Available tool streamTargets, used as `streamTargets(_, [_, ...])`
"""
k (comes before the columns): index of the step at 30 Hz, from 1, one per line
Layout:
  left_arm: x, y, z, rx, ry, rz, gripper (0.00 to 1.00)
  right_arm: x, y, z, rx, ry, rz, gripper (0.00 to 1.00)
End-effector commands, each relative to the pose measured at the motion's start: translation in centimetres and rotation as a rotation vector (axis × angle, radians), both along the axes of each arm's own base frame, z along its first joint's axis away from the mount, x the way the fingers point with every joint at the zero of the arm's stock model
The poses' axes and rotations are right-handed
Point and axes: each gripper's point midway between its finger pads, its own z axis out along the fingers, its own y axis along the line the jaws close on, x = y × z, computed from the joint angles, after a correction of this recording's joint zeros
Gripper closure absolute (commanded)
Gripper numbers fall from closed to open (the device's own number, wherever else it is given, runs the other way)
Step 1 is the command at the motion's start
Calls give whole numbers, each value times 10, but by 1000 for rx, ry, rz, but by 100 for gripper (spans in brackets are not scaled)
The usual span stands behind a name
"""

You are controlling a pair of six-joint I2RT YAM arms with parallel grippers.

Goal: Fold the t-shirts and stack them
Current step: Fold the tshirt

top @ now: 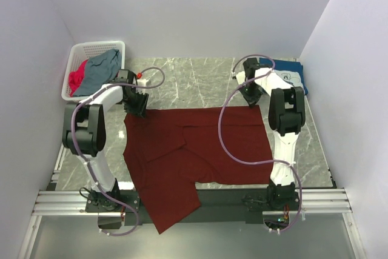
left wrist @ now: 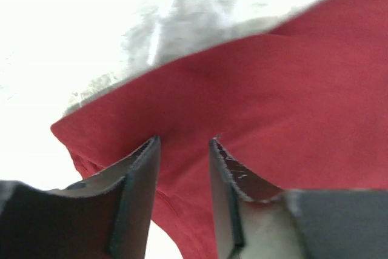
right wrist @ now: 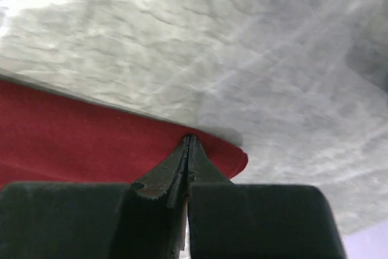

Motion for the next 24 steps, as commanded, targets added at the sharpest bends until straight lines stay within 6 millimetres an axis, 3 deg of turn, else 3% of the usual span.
streamTargets(1, [12, 15, -14, 51, -3, 85, 58, 8, -22, -5, -143, -38, 17, 100])
streamTargets(6, [15, 33, -35, 139, 33, 91, 60, 19, -39, -11, -254, -80, 29, 100])
streamTargets(9, [34, 34, -39, 148, 33, 91, 61, 31, -42, -14, -300, -108, 24, 100])
streamTargets(10, [37, 33, -48, 150, 51, 89, 61, 41, -41, -9, -315, -144, 14, 100])
streamTargets(11, [50, 32, -41, 146, 25, 89, 61, 46, -42, -8, -321, -156, 7, 100])
streamTargets(16, [84, 35, -52, 166, 18, 95, 61, 83, -38, -4, -318, -237, -28, 100])
streamTargets(18, [99, 34, -42, 151, -12, 98, 60, 94, -38, -1, -320, -267, -37, 100])
streamTargets(21, [113, 21, -16, 81, -70, 65, 51, 112, -34, 27, -297, -353, -51, 94])
streamTargets(24, [115, 2, 39, -22, -150, -6, 36, 114, -18, 76, -193, -414, -48, 75])
